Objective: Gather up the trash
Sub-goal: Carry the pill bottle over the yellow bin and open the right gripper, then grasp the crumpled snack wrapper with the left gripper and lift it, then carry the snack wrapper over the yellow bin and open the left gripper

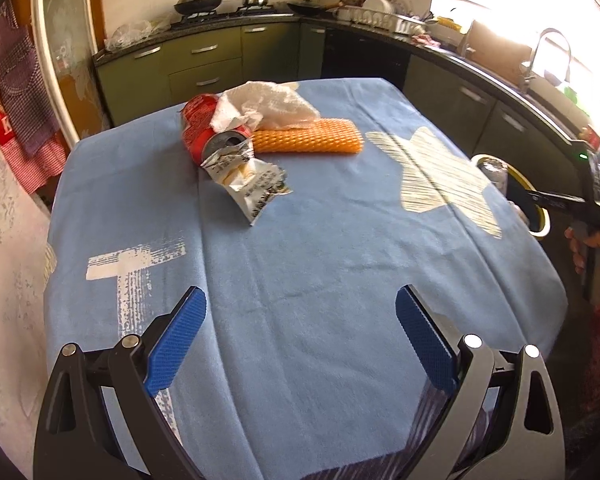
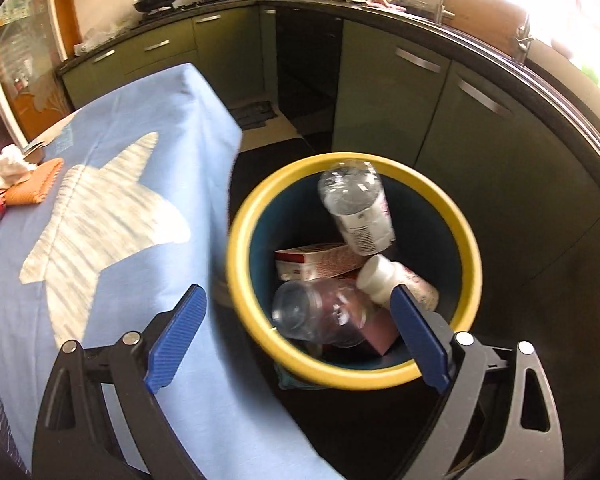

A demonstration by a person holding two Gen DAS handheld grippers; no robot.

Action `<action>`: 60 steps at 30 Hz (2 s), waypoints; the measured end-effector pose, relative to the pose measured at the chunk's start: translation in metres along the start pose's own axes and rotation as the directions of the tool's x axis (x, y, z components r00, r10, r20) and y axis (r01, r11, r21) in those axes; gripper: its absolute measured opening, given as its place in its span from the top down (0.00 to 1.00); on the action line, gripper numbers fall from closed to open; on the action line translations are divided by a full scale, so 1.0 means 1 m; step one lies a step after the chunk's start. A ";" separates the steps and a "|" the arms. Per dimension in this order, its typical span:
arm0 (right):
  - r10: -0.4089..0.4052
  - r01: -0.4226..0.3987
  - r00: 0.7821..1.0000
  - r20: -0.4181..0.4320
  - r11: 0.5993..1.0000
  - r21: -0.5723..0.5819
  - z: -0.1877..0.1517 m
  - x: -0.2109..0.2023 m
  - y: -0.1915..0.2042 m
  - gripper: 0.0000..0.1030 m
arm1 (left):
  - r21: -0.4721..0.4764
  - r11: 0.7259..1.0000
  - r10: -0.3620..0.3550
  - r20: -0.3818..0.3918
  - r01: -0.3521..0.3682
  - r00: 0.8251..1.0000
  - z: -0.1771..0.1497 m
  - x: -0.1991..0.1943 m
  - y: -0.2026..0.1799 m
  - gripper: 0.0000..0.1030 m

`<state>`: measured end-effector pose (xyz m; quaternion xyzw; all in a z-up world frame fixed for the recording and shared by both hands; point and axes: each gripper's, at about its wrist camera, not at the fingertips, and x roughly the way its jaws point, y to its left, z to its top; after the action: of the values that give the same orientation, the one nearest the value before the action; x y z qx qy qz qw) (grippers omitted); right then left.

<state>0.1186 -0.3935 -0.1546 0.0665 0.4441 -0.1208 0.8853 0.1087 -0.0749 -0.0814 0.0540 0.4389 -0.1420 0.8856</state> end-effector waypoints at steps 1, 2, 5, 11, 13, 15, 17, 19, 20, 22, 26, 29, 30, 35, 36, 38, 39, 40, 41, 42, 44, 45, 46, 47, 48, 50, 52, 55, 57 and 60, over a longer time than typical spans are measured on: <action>0.012 -0.012 1.000 0.003 1.000 -0.005 -0.002 -0.002 0.004 0.14 | -0.013 1.000 0.022 -0.011 -0.023 1.000 0.004 0.005 0.002 0.08; 0.023 -0.023 1.000 0.004 1.000 -0.013 -0.004 -0.002 0.009 0.14 | -0.028 0.999 0.038 -0.021 -0.039 0.999 0.007 0.010 0.005 0.08; 0.045 -0.045 0.999 0.009 0.999 -0.028 -0.008 -0.003 0.016 0.14 | -0.106 0.992 0.060 -0.048 -0.065 0.997 0.020 0.024 0.017 0.05; 0.083 -0.083 0.996 0.018 0.996 -0.031 -0.010 0.001 0.021 0.14 | -0.240 0.968 0.059 -0.091 -0.079 0.994 0.048 0.054 0.034 0.05; 0.097 -0.096 0.995 0.024 0.995 -0.033 -0.009 0.002 0.021 0.14 | -0.264 0.960 0.069 -0.097 -0.092 0.993 0.058 0.064 0.036 0.05; 0.105 -0.104 0.994 0.026 0.994 -0.036 -0.008 0.003 0.020 0.14 | -0.298 0.949 0.078 -0.106 -0.107 0.991 0.067 0.073 0.040 0.05; 0.113 -0.112 0.993 0.028 0.993 -0.042 -0.008 0.003 0.021 0.14 | -0.338 0.934 0.083 -0.111 -0.116 0.990 0.076 0.082 0.045 0.05; 0.123 -0.122 0.992 0.030 0.992 -0.045 -0.009 0.004 0.021 0.14 | -0.383 0.914 0.091 -0.123 -0.132 0.988 0.083 0.092 0.052 0.05; 0.129 -0.127 0.991 0.033 0.991 -0.044 -0.009 0.003 0.020 0.14 | -0.403 0.905 0.090 -0.129 -0.135 0.988 0.086 0.096 0.055 0.05; 0.141 -0.140 0.989 0.033 0.989 -0.043 -0.010 0.004 0.020 0.14 | -0.439 0.888 0.081 -0.144 -0.137 0.986 0.090 0.103 0.060 0.05; 0.161 -0.160 0.986 0.032 0.986 -0.043 -0.011 0.005 0.020 0.14 | -0.475 0.867 0.076 -0.171 -0.150 0.982 0.096 0.116 0.063 0.05; 0.177 -0.176 0.984 0.030 0.984 -0.040 -0.011 0.006 0.020 0.14 | -0.477 0.861 0.098 -0.181 -0.175 0.979 0.098 0.122 0.063 0.06; 0.180 -0.179 0.983 0.029 0.983 -0.038 -0.012 0.007 0.020 0.14 | -0.475 0.861 0.104 -0.186 -0.182 0.977 0.099 0.124 0.063 0.10; 0.196 -0.195 0.980 0.030 0.980 -0.037 -0.012 0.008 0.021 0.14 | -0.492 0.850 0.098 -0.207 -0.190 0.973 0.099 0.132 0.065 0.26; 0.198 -0.197 0.980 0.030 0.980 -0.037 -0.012 0.008 0.021 0.14 | -0.495 0.849 0.090 -0.211 -0.185 0.973 0.099 0.135 0.065 0.29; 0.201 -0.200 0.979 0.032 0.979 -0.035 -0.012 0.008 0.021 0.13 | -0.494 0.851 0.080 -0.211 -0.177 0.974 0.098 0.136 0.063 0.33; 0.203 -0.202 0.979 0.032 0.979 -0.035 -0.012 0.007 0.021 0.13 | -0.491 0.854 0.076 -0.209 -0.172 0.975 0.099 0.137 0.061 0.38; 0.204 -0.203 0.978 0.032 0.979 -0.033 -0.012 0.007 0.021 0.13 | -0.491 0.855 0.072 -0.207 -0.167 0.976 0.098 0.136 0.061 0.41; 0.204 -0.203 0.978 0.032 0.979 -0.032 -0.012 0.007 0.021 0.13 | -0.491 0.856 0.065 -0.205 -0.160 0.977 0.097 0.135 0.060 0.46; 0.204 -0.203 0.978 0.032 0.979 -0.031 -0.012 0.007 0.021 0.13 | -0.490 0.859 0.056 -0.201 -0.150 0.978 0.097 0.135 0.059 0.53; 0.204 -0.203 0.978 0.032 0.979 -0.032 -0.012 0.007 0.021 0.13 | -0.489 0.863 0.038 -0.196 -0.131 0.980 0.094 0.133 0.058 0.54; 0.204 -0.203 0.978 0.032 0.979 -0.032 -0.012 0.007 0.021 0.13 | -0.487 0.864 0.032 -0.192 -0.124 0.981 0.092 0.132 0.057 0.54; 0.205 -0.204 0.978 0.033 0.978 -0.032 -0.012 0.007 0.021 0.13 | -0.483 0.868 0.030 -0.188 -0.119 0.982 0.090 0.130 0.056 0.54; 0.206 -0.205 0.978 0.032 0.978 -0.032 -0.012 0.007 0.021 0.13 | -0.478 0.871 0.029 -0.183 -0.115 0.983 0.088 0.128 0.056 0.55; 0.206 -0.205 0.978 0.032 0.978 -0.033 -0.012 0.007 0.022 0.13 | -0.471 0.875 0.031 -0.178 -0.112 0.984 0.085 0.125 0.055 0.55; 0.206 -0.204 0.978 0.032 0.978 -0.035 -0.013 0.006 0.023 0.13 | -0.456 0.883 0.035 -0.168 -0.109 0.985 0.078 0.117 0.053 0.55; 0.207 -0.206 0.978 0.033 0.978 -0.040 -0.013 0.004 0.026 0.13 | -0.441 0.892 0.033 -0.161 -0.102 0.986 0.069 0.108 0.049 0.55; 0.207 -0.205 0.978 0.037 0.978 -0.048 -0.013 0.001 0.028 0.13 | -0.393 0.915 0.036 -0.146 -0.091 0.989 0.061 0.092 0.035 0.55; 0.203 -0.201 0.978 0.042 0.978 -0.049 -0.014 -0.002 0.028 0.13 | -0.353 0.932 0.040 -0.134 -0.085 0.990 0.060 0.081 0.026 0.55; 0.192 -0.190 0.980 0.049 0.981 -0.037 -0.016 -0.006 0.021 0.13 | -0.287 0.956 0.023 -0.116 -0.056 0.993 0.062 0.067 0.004 0.55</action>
<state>0.1083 -0.3683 -0.1594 0.0917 0.4142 -0.0299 0.9051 0.1953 -0.0984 -0.0971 -0.0598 0.5027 -0.0551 0.8606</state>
